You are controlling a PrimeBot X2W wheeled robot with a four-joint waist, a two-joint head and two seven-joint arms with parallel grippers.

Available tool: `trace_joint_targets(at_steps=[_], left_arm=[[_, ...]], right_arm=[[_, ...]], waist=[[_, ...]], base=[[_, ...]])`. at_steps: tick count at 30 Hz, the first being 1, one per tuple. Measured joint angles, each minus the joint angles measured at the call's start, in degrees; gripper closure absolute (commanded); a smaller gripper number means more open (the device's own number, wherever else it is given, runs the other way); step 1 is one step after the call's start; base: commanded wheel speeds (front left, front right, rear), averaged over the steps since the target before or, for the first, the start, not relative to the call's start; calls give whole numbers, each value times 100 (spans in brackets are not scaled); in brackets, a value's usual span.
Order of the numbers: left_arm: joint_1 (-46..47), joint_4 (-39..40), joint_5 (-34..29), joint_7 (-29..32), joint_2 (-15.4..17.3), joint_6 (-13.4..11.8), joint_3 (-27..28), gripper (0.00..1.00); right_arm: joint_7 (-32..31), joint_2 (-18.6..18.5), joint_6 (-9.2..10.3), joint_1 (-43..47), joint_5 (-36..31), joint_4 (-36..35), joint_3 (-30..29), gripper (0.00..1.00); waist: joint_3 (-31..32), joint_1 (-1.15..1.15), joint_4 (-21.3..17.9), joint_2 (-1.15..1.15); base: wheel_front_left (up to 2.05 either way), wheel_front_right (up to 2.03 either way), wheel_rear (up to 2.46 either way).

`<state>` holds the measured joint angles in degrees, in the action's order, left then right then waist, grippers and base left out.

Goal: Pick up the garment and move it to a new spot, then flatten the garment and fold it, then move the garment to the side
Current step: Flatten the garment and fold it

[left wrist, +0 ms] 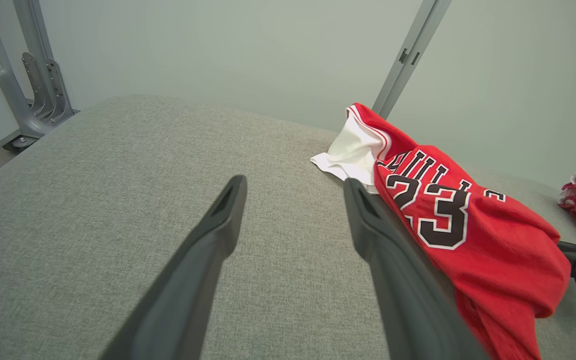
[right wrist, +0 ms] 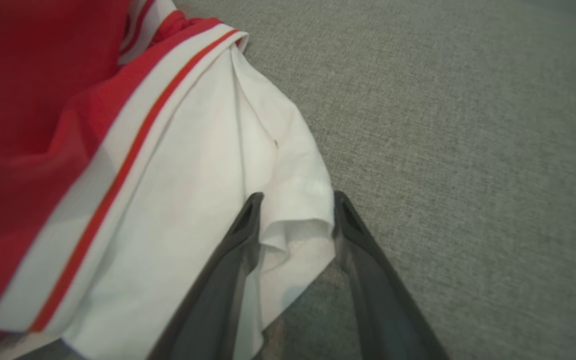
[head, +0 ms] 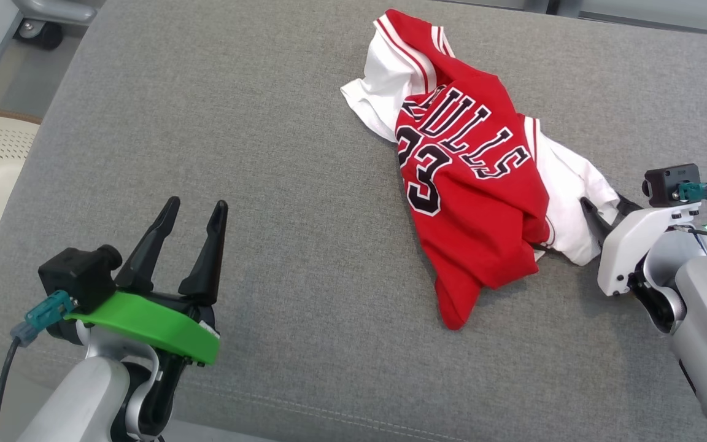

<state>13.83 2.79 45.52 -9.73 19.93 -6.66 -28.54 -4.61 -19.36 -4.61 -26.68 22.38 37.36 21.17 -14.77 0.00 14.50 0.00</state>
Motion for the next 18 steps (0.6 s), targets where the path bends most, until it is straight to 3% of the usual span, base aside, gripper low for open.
trace_joint_targets(at_steps=[1, 9, 14, 18], left_arm=[[-5, 4, 0, 0, -1, 0, 12, 0], [-134, 11, -16, -41, -70, -41, 37, 0], [-199, 13, -16, -41, -103, -42, 48, 0], [-212, 9, -18, -41, -131, -42, 44, 0]], right_arm=[[-4, 20, -26, -10, 54, -1, -3, 100], [103, 486, -253, -12, 801, -443, 2, 100], [89, 690, -254, -31, 1023, -1034, 458, 100], [-21, 894, -250, -173, 1466, -1864, 1202, 100]], waist=[[-1, 0, 1, 0], [94, 0, 21, 0], [186, 0, 21, 0], [266, 0, 32, 0]], base=[[0, 0, 0], [0, 0, 0], [0, 0, 0], [0, 0, 0]])
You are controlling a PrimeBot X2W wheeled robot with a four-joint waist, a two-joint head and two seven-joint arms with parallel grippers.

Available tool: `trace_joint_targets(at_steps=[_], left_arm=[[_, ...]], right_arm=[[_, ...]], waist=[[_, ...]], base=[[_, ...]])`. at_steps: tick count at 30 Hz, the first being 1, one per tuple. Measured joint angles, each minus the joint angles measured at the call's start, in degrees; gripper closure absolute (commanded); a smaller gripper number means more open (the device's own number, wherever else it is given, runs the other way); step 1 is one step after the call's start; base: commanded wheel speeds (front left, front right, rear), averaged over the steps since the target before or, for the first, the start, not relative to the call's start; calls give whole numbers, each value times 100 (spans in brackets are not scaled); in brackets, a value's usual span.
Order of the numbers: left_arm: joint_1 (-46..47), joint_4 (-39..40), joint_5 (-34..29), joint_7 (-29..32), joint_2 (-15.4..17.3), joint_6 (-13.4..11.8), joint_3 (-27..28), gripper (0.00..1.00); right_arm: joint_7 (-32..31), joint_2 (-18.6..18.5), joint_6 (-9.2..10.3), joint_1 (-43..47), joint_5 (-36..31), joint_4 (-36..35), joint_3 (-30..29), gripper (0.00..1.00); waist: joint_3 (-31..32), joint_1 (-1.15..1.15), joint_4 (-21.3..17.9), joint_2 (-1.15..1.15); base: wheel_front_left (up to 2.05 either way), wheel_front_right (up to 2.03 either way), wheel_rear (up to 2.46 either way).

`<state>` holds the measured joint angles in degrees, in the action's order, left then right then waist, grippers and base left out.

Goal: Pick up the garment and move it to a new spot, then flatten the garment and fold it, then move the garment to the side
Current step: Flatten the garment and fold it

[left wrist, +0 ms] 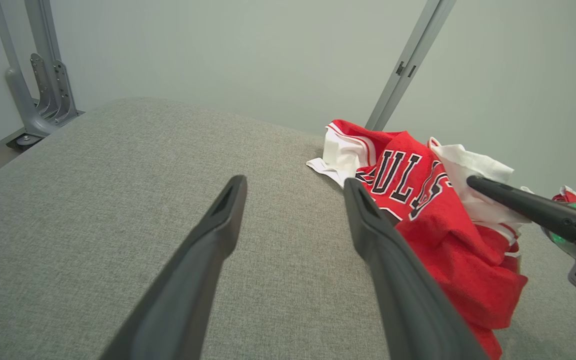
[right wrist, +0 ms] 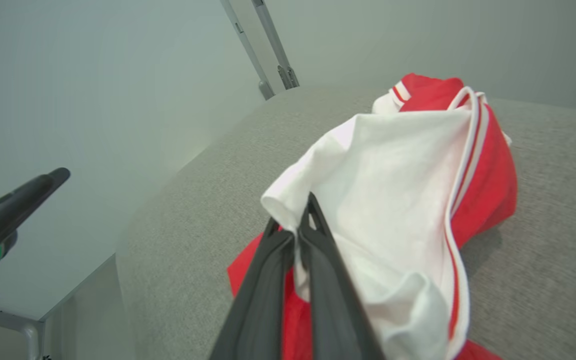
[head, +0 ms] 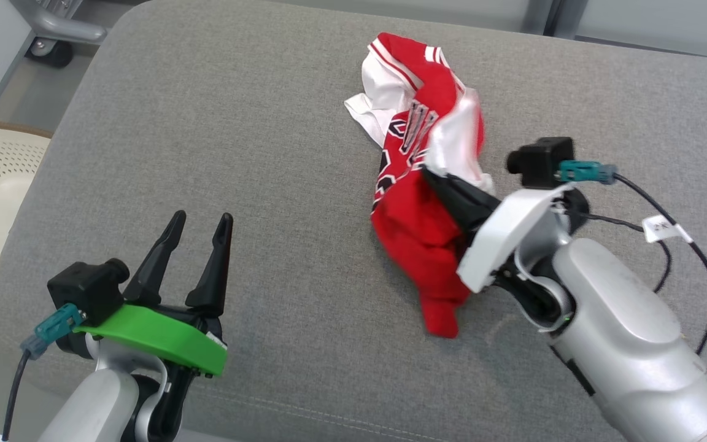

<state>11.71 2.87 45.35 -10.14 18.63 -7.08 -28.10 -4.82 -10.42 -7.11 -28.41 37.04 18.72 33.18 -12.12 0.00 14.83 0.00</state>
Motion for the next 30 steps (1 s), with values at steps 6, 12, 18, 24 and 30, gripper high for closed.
trace_joint_targets(at_steps=[6, 12, 18, 24, 30], left_arm=[[-9, 4, -9, 1, -96, 0, -7, 0], [-26, 25, -16, 1, -171, 0, -30, 0], [-30, 19, -15, 0, -356, 0, -132, 0], [-30, -24, -15, -8, -511, 0, -210, 0], [-46, -59, -4, -26, -614, 0, -300, 0]], right_arm=[[-194, 191, 0, -355, 552, -994, 665, 100], [-477, 308, 0, -717, 889, -1421, 817, 100], [-747, 370, 0, -1029, 1193, -1534, 740, 100], [-814, 452, 0, -1477, 1246, -1607, 449, 100], [-823, 487, 237, -2092, 1234, -1512, -58, 100]], waist=[[93, 0, 86, 0], [151, 0, 233, 0], [196, 0, 448, 0], [261, 0, 663, 0], [397, 0, 885, 0]], base=[[0, 0, 0], [0, 0, 0], [0, 0, 0], [0, 0, 0], [0, 0, 0]])
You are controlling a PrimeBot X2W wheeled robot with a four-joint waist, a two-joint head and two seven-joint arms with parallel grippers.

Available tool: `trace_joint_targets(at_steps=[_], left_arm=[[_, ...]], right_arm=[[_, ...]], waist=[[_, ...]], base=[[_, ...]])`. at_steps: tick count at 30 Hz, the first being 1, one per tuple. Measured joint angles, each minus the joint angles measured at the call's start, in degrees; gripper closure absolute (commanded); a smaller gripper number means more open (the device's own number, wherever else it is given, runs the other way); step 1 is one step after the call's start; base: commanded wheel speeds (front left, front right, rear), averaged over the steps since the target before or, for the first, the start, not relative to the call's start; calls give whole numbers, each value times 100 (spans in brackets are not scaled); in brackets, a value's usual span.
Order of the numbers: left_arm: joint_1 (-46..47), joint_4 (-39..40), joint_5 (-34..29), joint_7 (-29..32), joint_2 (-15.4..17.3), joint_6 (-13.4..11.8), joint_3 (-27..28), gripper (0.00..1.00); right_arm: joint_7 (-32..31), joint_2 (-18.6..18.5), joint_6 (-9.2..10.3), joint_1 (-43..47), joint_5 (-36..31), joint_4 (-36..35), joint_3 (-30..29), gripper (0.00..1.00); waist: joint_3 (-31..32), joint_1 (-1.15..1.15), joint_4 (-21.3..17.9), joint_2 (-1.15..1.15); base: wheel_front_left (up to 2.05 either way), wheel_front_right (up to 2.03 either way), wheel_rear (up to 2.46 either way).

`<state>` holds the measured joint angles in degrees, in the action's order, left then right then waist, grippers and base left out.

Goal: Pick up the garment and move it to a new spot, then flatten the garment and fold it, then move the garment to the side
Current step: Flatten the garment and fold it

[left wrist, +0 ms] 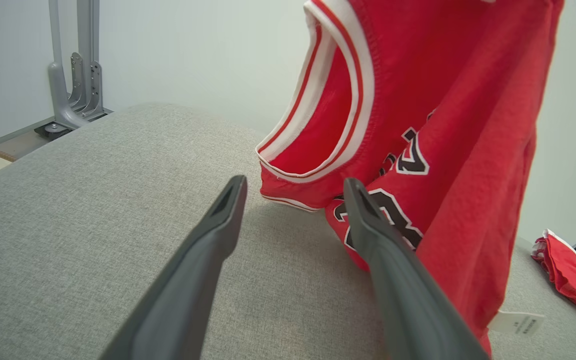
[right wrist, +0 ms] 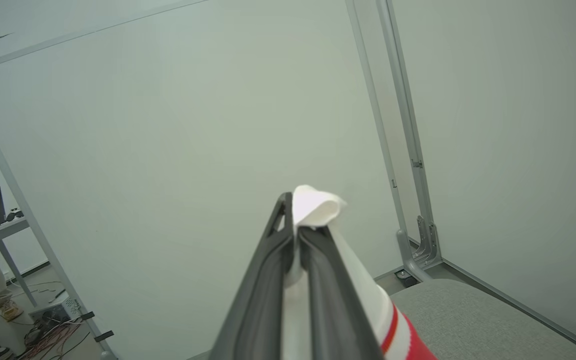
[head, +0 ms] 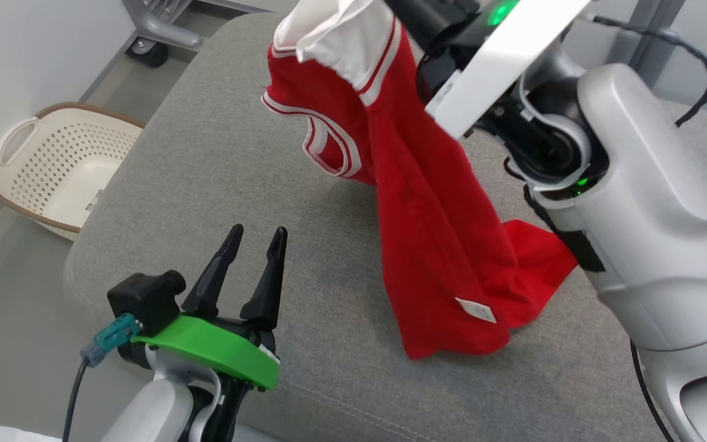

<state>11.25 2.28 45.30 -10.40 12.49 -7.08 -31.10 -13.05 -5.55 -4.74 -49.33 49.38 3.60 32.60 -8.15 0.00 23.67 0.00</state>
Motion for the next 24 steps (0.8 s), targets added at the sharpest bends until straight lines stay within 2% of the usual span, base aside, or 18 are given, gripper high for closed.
trace_joint_targets(at_steps=[3, 7, 11, 16, 24], left_arm=[[-79, -5, 8, -1, -54, 0, -29, 0], [-180, 0, 8, -26, -47, -1, -13, 0], [-187, 15, 8, -32, -45, -1, 4, 0], [-193, 22, 8, -59, -42, -1, 67, 0], [-310, 42, 7, -82, 49, -1, 151, 0]], right_arm=[[42, 2, 249, -160, -7, 225, -293, 100], [194, 5, 706, -342, -103, 569, -745, 100], [278, -308, 1037, -430, -342, 921, -1038, 100], [285, -780, 1084, -250, -442, 1200, -1172, 100], [303, -1126, 1100, 926, -393, 1256, -1449, 100]], waist=[[89, 0, 71, 0], [165, 0, 110, 0], [172, 0, 77, 0], [186, 0, -37, 0], [192, 0, -316, 0]], base=[[0, 0, 0], [0, 0, 0], [0, 0, 0], [0, 0, 0], [0, 0, 0]])
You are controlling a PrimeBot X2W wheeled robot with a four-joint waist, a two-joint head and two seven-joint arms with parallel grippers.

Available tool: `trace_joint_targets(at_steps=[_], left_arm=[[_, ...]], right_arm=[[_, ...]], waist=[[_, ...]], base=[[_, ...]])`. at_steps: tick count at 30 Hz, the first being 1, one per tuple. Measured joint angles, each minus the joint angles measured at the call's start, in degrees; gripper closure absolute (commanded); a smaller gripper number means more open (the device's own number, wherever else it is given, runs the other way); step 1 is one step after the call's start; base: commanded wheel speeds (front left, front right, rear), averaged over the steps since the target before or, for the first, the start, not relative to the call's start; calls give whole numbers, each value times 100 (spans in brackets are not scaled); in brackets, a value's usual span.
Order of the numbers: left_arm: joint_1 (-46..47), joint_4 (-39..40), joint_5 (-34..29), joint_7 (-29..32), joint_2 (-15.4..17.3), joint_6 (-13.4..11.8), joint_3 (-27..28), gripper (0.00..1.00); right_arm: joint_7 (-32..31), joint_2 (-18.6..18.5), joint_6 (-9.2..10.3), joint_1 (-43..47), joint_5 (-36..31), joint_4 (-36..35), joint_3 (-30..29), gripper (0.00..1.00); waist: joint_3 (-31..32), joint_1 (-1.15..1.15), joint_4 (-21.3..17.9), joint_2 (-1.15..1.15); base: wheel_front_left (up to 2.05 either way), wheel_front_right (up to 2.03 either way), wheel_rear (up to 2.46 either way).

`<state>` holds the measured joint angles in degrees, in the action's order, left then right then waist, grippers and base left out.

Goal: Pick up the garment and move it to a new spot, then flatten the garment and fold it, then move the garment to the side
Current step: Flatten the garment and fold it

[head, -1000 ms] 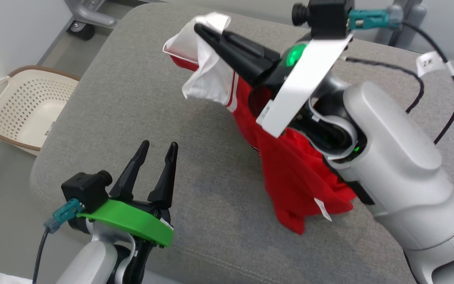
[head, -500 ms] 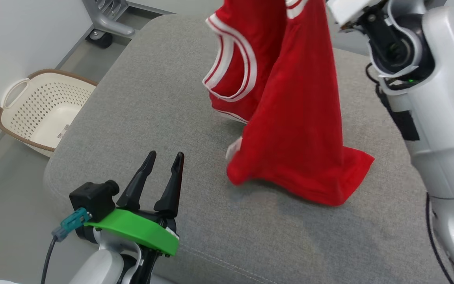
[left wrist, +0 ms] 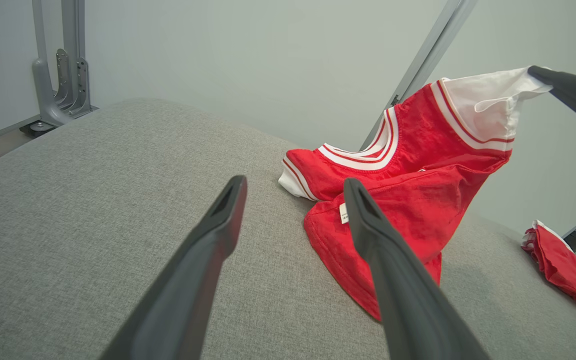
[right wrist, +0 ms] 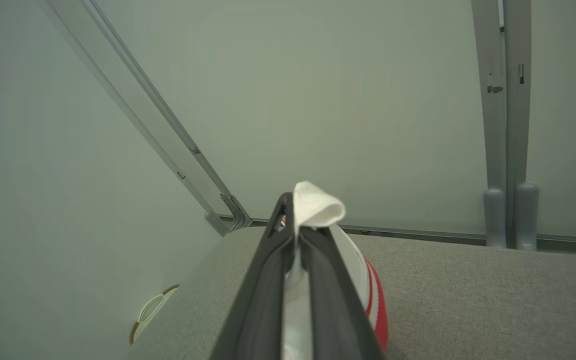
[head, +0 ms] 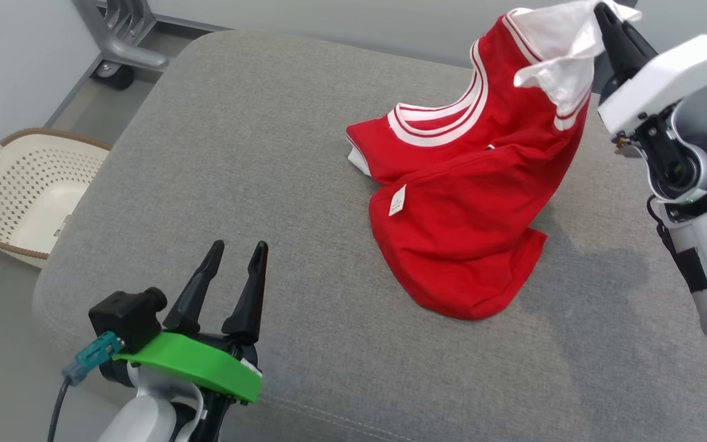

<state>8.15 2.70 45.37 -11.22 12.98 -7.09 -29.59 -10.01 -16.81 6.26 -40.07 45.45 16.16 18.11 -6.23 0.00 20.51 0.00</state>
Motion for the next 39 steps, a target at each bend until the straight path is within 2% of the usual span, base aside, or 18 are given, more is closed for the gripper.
trace_joint_targets(at_steps=[10, 19, 29, 39], left_arm=[[-110, 182, -30, 10, 178, 0, 79, 0], [-109, 345, -134, 103, 250, 0, 87, 0], [-93, 420, -270, 249, 314, 0, 112, 0], [-65, 431, -322, 370, 398, 0, 145, 0]], right_arm=[[457, -135, 87, 1237, 203, -223, -728, 100], [916, 97, 93, 2408, 399, -267, -1149, 100], [1359, 277, 93, 3341, 380, -278, -1212, 100], [1797, 88, 92, 3664, -286, -198, -888, 100]], waist=[[-55, 0, -622, 0], [-186, 0, -1172, 0], [-414, 0, -1559, 0], [-541, 0, -1708, 0]], base=[[0, 0, 0], [0, 0, 0], [0, 0, 0], [0, 0, 0]])
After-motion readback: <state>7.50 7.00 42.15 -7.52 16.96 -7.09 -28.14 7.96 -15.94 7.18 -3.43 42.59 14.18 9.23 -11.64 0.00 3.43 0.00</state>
